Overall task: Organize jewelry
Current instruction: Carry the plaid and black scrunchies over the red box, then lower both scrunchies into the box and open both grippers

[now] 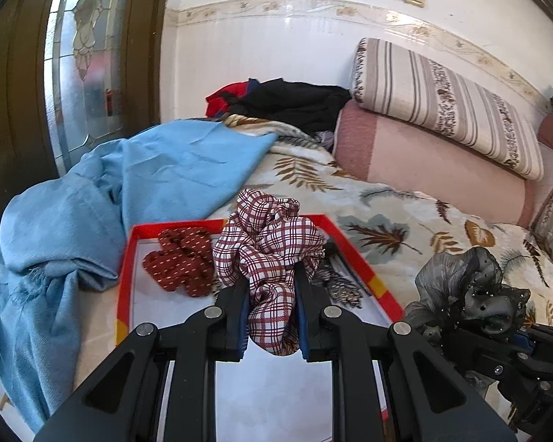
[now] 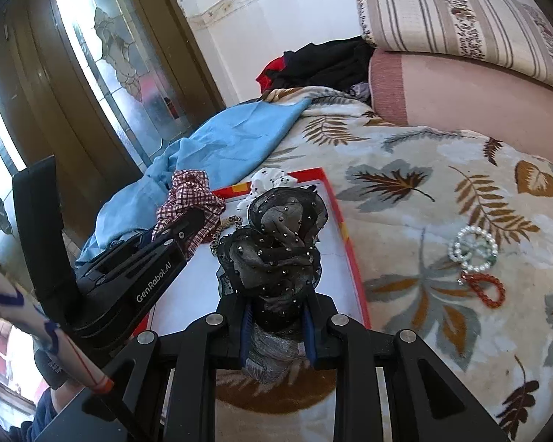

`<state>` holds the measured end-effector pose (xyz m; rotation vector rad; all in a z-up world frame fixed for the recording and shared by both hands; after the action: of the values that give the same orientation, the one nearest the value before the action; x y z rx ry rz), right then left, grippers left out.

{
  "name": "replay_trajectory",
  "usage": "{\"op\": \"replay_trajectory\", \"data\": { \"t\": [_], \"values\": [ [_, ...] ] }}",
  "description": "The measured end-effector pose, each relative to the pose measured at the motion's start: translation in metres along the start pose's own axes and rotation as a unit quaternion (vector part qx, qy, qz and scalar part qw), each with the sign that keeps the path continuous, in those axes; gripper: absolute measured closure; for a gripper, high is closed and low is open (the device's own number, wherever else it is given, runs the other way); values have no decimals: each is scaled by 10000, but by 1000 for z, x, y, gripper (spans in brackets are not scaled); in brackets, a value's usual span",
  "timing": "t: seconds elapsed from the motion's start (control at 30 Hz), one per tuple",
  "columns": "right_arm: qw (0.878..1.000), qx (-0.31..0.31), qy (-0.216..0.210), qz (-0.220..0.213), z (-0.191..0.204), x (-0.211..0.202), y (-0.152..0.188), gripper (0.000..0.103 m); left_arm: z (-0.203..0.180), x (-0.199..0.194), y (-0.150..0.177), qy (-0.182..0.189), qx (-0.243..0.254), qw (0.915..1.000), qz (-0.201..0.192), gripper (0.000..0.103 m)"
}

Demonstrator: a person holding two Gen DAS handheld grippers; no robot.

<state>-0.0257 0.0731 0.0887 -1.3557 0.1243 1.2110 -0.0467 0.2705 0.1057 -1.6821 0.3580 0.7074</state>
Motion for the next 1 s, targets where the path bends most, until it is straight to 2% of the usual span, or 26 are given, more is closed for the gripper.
{"op": "replay_trajectory", "data": {
  "t": [0.4, 1.0],
  "values": [
    [9997, -63, 4, 256, 12, 32, -4, 77, 31, 9, 3, -528, -272, 9980, 214, 85],
    [9986, -4, 38, 524, 15, 66, -12, 77, 56, 30, 12, -785, -540, 9929, 709, 85]
  ]
}}
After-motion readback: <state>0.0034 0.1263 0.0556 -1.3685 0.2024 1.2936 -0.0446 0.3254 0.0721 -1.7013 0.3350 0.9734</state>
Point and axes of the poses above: each gripper's, at about its wrist camera, not at the fingertips, and x roughly the way its jaws point, z to its left, y to its underside, the point moved 1 cm from there along x, roughly the way its jaws point, and after that the axes turned 5 degrees about z, right-handed, at the moved point
